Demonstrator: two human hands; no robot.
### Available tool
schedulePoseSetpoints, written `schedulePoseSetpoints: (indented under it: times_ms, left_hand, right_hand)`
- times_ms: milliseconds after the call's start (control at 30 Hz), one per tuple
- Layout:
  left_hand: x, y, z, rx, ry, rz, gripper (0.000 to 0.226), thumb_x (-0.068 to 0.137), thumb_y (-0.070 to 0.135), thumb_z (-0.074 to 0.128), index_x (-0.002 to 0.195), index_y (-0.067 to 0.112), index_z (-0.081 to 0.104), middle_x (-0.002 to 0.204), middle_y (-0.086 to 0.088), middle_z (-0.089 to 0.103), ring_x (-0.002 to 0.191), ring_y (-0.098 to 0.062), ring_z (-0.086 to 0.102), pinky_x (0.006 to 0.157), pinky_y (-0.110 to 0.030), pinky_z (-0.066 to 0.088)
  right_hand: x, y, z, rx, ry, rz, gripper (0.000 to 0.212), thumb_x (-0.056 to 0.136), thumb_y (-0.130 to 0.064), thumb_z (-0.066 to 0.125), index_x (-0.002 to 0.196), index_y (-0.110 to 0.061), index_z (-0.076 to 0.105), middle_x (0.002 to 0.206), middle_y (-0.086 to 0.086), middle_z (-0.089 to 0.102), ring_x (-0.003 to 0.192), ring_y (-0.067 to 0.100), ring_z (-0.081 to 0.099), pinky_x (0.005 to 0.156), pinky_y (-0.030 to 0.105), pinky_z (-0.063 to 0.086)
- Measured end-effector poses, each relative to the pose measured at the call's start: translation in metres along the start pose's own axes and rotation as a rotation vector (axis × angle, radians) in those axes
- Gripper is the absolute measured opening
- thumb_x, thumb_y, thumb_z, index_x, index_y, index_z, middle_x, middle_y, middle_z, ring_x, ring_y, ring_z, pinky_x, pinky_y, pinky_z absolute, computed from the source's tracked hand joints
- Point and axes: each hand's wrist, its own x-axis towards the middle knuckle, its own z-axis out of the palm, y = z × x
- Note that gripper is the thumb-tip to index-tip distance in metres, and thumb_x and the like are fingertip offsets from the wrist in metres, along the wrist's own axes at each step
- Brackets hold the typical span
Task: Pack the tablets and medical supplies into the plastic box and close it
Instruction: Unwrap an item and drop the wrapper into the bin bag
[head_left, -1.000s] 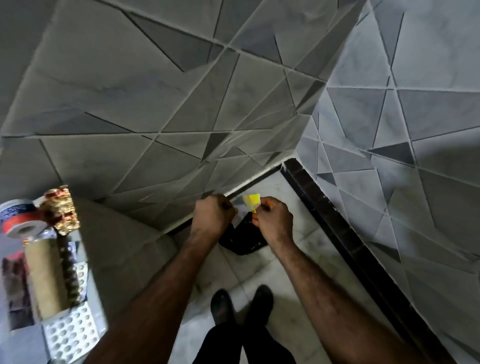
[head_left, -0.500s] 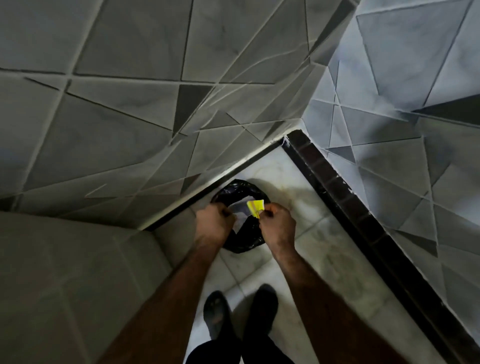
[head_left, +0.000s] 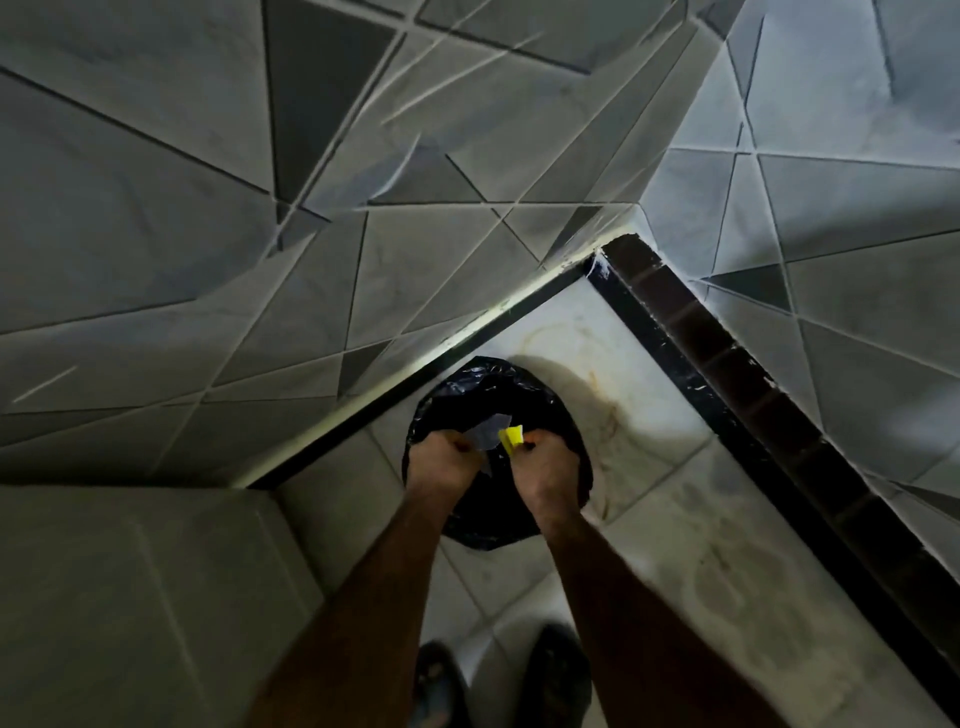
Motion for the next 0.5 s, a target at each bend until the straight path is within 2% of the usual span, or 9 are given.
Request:
schedulePoseSetpoints:
  times_ms: [67,100,200,267,333,400,467,500]
  left_hand:
    - [0.013,-0.012,0.008,-0.135,-0.056,-0.006,0.024,0.081,0.020,0.069,0.104,0.014,0.073,0.110,-0.012,0.072,0.103,-0.025,0.066,0.083,-0.026,0.047]
    - [0.015,-0.016,0.010,-0.234,-0.078,-0.024,0.025,0.081,0.011,0.066,0.105,0.012,0.072,0.108,-0.016,0.072,0.095,-0.023,0.066,0.081,-0.027,0.048]
    - [0.014,-0.028,0.012,-0.440,-0.142,-0.057,0.038,0.081,-0.012,0.048,0.099,0.011,0.072,0.090,-0.017,0.067,0.058,-0.014,0.058,0.056,-0.015,0.045]
    - [0.008,-0.031,0.010,-0.492,-0.157,-0.077,0.040,0.081,-0.016,0.043,0.096,0.010,0.069,0.090,-0.013,0.064,0.053,-0.010,0.055,0.044,-0.013,0.042]
    - [-0.002,-0.029,0.007,-0.517,-0.181,-0.089,0.034,0.080,-0.010,0.049,0.104,0.004,0.068,0.093,-0.011,0.064,0.059,-0.012,0.054,0.048,-0.016,0.043]
    - [-0.015,-0.023,0.001,-0.526,-0.178,-0.081,0.040,0.068,0.009,0.059,0.106,0.001,0.068,0.089,-0.013,0.063,0.059,-0.016,0.052,0.056,-0.021,0.041]
    - [-0.031,-0.012,-0.005,-0.528,-0.155,-0.081,0.037,0.059,0.021,0.059,0.093,0.014,0.072,0.090,-0.019,0.065,0.063,-0.023,0.055,0.064,-0.026,0.043]
    - [-0.036,-0.010,-0.003,-0.516,-0.152,-0.087,0.033,0.060,0.024,0.058,0.089,0.018,0.072,0.095,-0.023,0.068,0.069,-0.028,0.059,0.070,-0.031,0.047]
  right_hand:
    - [0.012,0.007,0.011,0.010,-0.029,0.000,0.022,0.089,-0.019,0.058,0.105,-0.011,0.071,0.108,0.017,0.072,0.106,0.037,0.064,0.083,0.032,0.049]
    - [0.015,0.010,0.013,0.012,-0.045,0.001,0.022,0.089,-0.017,0.058,0.105,-0.011,0.071,0.109,0.016,0.071,0.107,0.036,0.064,0.083,0.031,0.049]
    - [0.014,0.015,0.010,-0.006,-0.075,-0.013,0.021,0.089,-0.012,0.053,0.103,-0.009,0.069,0.108,0.017,0.070,0.103,0.036,0.063,0.078,0.028,0.044]
    - [0.008,0.016,0.005,-0.010,-0.097,-0.021,0.018,0.089,-0.010,0.052,0.098,-0.006,0.067,0.104,0.017,0.070,0.100,0.035,0.064,0.074,0.024,0.039]
    - [-0.001,0.013,-0.004,-0.017,-0.105,-0.023,0.016,0.089,-0.008,0.053,0.095,-0.004,0.066,0.101,0.016,0.071,0.099,0.032,0.064,0.072,0.021,0.035]
    - [-0.014,0.007,-0.016,0.006,-0.108,-0.016,0.017,0.088,-0.008,0.054,0.097,-0.007,0.068,0.101,0.013,0.071,0.100,0.030,0.065,0.077,0.022,0.040]
    - [-0.033,-0.004,-0.031,0.069,-0.137,-0.015,0.021,0.088,-0.006,0.055,0.104,-0.007,0.069,0.103,0.012,0.072,0.102,0.029,0.066,0.086,0.027,0.047]
    - [-0.043,-0.008,-0.038,0.088,-0.149,-0.012,0.023,0.089,-0.006,0.055,0.107,-0.007,0.069,0.104,0.011,0.071,0.103,0.027,0.066,0.086,0.026,0.047]
